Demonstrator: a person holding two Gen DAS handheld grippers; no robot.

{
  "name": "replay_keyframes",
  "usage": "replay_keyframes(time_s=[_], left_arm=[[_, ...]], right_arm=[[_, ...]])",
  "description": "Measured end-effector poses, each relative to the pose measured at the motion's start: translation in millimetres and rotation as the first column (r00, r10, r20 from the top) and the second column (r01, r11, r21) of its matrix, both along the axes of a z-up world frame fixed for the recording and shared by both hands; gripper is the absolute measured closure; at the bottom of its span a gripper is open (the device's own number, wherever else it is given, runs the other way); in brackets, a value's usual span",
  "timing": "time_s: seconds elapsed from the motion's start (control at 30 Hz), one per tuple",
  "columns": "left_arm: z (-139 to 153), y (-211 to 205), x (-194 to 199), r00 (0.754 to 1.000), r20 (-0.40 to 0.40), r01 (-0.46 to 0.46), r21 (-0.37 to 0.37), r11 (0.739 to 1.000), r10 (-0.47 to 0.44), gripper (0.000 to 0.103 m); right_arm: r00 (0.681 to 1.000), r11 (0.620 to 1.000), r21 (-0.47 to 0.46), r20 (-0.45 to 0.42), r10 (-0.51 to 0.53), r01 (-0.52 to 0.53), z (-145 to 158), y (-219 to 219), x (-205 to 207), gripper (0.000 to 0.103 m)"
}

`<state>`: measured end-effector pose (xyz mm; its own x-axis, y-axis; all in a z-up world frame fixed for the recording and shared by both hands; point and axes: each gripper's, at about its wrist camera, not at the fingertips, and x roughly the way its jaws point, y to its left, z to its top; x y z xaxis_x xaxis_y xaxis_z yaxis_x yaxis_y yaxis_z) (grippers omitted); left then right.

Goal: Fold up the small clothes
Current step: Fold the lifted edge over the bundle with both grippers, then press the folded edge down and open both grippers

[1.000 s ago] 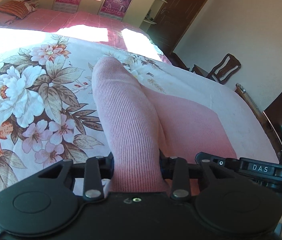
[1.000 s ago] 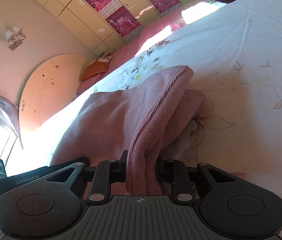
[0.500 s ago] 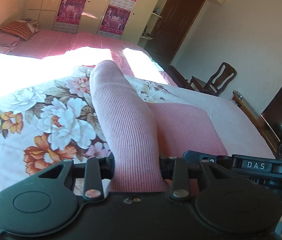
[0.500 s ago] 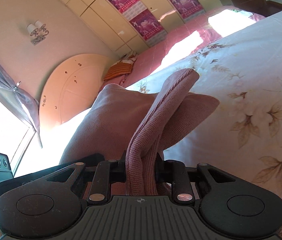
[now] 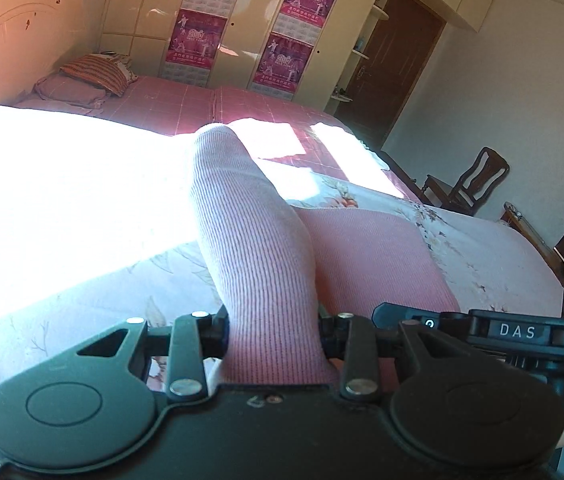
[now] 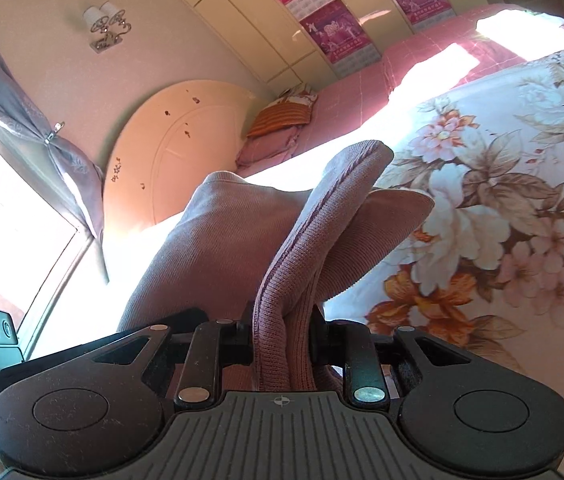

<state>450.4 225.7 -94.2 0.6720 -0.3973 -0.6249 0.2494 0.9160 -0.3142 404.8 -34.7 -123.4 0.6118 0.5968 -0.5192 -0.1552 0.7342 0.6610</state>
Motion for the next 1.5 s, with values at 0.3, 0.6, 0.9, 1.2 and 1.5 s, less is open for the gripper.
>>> replay_keyframes(time_s=[0.3,0.6,0.9,1.2,1.5], left_arm=[[-51.1,68.6,34.2,0.995,-0.066,-0.082,-0.015,0.997,0.08,0.065],[-57.3,83.6,24.8,0.985,-0.019,-0.174,0.009,0.985,0.174,0.026],[-15.2,69.5,-34.4,0.989,0.116,-0.096,0.058,0.994,0.089,0.035],[-47.8,45.9,-49.2,0.993,0.096,-0.082,0.207,0.975,0.063,0.035],[-31.5,41.5,-74.5,0.995,0.07,-0.08,0.255,0.964,0.064,0.035]], right_arm=[[0.998,0.995,-0.094,-0.058,-0.036,0.031,-42.8,46.6,43.8,0.08],[0.996,0.97,-0.235,-0.052,-0.079,0.065,-56.5,41.3,49.0,0.073],[0.994,0.952,-0.307,0.112,0.011,0.024,5.1,55.6,-0.4,0.071],[0.992,0.868,-0.488,0.032,0.122,-0.091,-48.4,77.5,-40.4,0.082],[0.996,0.893,-0.449,0.057,0.061,-0.029,-31.1,71.6,-59.8,0.093]])
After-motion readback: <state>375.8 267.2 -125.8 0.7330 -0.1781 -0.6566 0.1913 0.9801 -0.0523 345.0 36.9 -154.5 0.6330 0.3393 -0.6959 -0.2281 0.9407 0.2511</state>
